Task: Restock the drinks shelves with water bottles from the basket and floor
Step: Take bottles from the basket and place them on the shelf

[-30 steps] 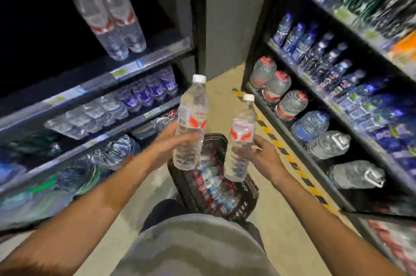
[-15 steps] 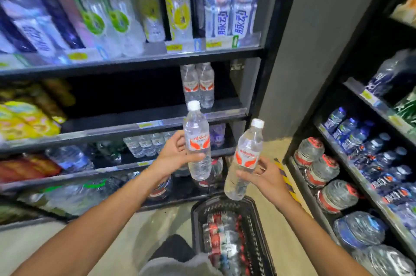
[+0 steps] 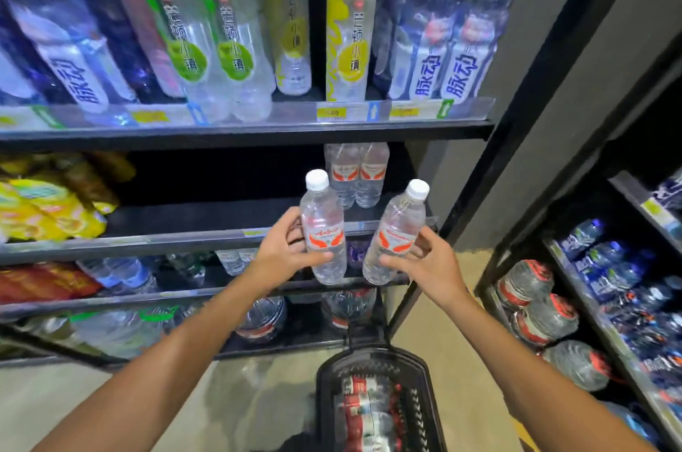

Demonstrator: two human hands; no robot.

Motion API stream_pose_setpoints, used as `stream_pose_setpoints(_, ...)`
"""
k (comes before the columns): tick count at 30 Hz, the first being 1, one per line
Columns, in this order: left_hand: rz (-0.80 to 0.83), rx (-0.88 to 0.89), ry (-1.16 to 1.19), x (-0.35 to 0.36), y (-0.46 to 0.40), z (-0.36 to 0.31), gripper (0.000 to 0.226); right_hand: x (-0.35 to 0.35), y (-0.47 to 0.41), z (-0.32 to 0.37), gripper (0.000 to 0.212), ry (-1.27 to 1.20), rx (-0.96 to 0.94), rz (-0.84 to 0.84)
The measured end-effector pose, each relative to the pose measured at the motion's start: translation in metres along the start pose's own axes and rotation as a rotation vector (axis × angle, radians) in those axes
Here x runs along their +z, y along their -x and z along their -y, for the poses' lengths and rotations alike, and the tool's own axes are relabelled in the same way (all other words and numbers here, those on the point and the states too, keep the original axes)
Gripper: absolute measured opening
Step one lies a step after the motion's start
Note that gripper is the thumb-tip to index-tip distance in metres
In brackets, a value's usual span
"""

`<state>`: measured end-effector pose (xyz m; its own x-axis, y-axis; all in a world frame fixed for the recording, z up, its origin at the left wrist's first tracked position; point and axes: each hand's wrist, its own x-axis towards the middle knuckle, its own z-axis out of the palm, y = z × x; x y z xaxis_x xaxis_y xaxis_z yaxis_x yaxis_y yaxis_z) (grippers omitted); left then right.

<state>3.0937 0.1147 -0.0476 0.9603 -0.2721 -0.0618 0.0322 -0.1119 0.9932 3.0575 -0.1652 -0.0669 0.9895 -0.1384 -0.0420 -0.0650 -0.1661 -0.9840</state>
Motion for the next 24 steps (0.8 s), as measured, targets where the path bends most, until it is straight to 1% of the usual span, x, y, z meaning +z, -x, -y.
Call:
stream_pose_setpoints(5, -0.009, 0.038, -0.026, -0.016, -0.029, -0.002, 0.072, 0.012, -0.048, 0.016, 0.062, 0.031, -0.082, -0.076)
stream_pose_setpoints(9, -0.036, 0.077, -0.095, -0.021, -0.037, -0.005, 0.073, 0.017, -0.072, 0.01, 0.067, 0.041, -0.129, -0.09)
stream_pose_setpoints(13, -0.076, 0.097, -0.108, -0.022, -0.038, -0.006, 0.074, 0.019, -0.092, 0.005, 0.061, 0.098, -0.146, -0.092)
stream_pose_setpoints(15, -0.088, 0.107, -0.106, -0.023, -0.036, -0.007, 0.074, 0.019, -0.102, 0.004, 0.063, 0.081, -0.14, -0.08)
stream_pose_setpoints(18, -0.105, 0.12, -0.096, -0.025, -0.034, -0.008, 0.074, 0.018, -0.113, 0.002, 0.07, 0.097, -0.117, -0.015)
stream_pose_setpoints(21, -0.113, 0.135, -0.097, -0.027, -0.032, -0.007, 0.073, 0.019, -0.119, -0.003, 0.069, 0.167, -0.105, 0.04)
stream_pose_setpoints(24, -0.117, 0.145, -0.109, -0.028, -0.032, -0.007, 0.073, 0.021, -0.125, -0.009, 0.066, 0.308, -0.158, 0.018)
